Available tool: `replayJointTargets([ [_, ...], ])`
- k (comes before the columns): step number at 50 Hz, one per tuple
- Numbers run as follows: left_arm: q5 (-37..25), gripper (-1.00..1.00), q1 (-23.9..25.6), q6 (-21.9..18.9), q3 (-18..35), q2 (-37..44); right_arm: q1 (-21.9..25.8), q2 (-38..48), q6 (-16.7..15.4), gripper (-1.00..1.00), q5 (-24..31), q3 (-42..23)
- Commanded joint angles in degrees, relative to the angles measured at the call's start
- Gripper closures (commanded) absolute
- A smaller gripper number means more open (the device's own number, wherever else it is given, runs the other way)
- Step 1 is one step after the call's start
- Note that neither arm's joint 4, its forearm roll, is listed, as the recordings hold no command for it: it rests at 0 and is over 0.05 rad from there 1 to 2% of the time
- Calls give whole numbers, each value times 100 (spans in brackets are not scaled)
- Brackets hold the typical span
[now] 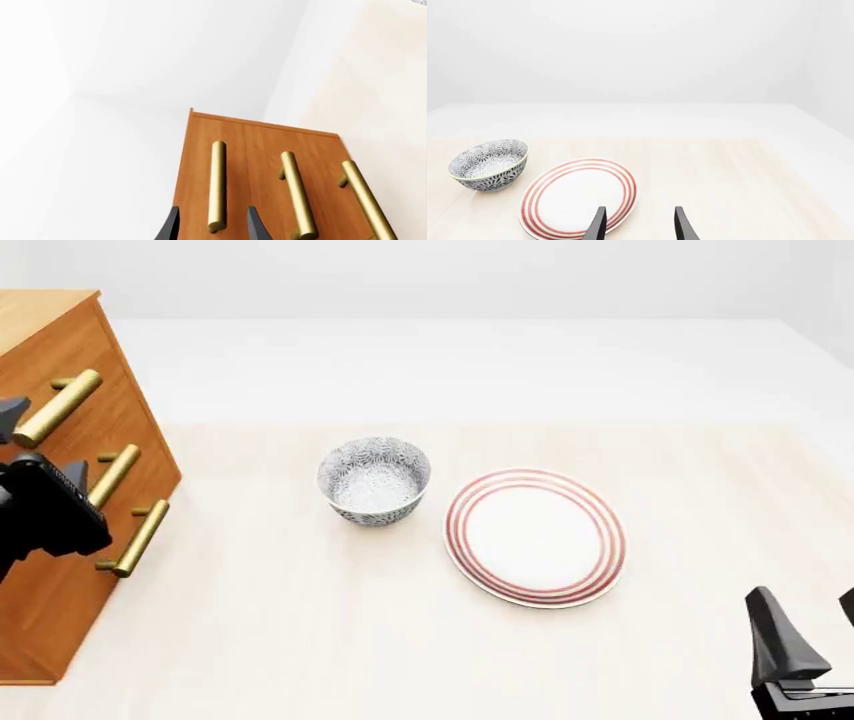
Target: Open the top drawer of the cabinet.
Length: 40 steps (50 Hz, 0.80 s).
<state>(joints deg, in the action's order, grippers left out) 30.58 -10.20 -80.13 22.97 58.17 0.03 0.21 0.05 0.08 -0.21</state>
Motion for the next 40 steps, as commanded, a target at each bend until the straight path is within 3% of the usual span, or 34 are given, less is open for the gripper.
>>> replayJointTargets([
  [1, 156, -100, -63, -25, 66, 287, 0, 0, 0, -100, -5, 3],
  [31, 639, -100, -447, 20, 145, 976, -1, 1, 0, -100, -4, 3],
  [40, 468, -100, -523, 88, 274, 898, -1, 1, -1, -100, -4, 3],
])
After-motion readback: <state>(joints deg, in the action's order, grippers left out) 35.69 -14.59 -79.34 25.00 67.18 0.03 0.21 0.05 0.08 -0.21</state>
